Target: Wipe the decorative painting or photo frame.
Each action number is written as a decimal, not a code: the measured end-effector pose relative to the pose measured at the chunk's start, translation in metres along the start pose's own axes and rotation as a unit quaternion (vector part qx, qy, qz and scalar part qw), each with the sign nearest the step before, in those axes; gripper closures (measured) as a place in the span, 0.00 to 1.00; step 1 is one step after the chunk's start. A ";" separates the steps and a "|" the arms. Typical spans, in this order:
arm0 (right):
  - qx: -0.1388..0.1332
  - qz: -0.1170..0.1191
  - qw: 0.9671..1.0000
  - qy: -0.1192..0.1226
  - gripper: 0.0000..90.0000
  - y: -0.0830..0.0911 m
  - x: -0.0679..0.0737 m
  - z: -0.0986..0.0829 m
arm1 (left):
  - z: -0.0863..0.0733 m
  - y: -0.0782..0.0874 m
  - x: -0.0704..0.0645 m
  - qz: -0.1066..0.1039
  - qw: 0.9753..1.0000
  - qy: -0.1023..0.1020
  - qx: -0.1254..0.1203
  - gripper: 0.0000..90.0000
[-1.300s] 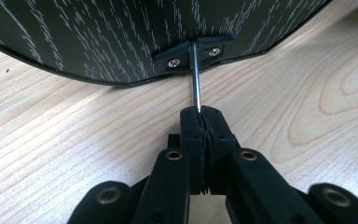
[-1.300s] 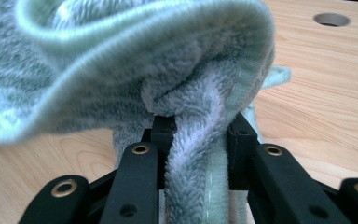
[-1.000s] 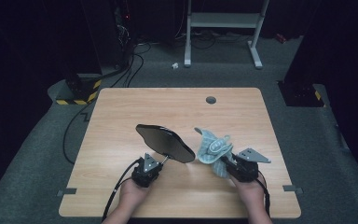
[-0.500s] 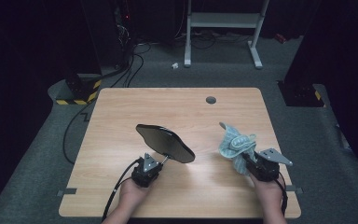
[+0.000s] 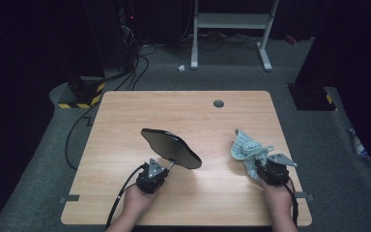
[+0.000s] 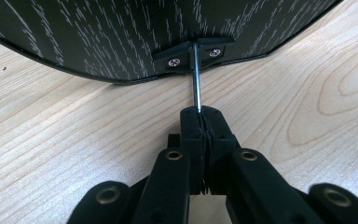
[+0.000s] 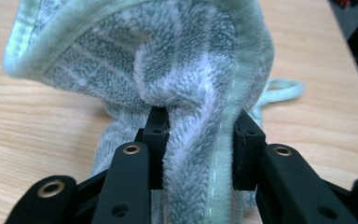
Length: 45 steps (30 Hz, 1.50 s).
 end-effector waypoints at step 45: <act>-0.083 0.053 0.995 -0.013 0.19 0.065 0.032 0.041 | 0.000 0.000 0.001 0.005 1.000 0.007 -0.003 0.71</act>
Point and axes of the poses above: each handheld gripper's, and its own axes: y roughly backward along the jaws, z roughly out of its top, x roughly to its left, the point moved 5 cm from there along -y, roughly forward along the jaws, and after that the axes turned 5 degrees about -z, right-handed, at the moved point
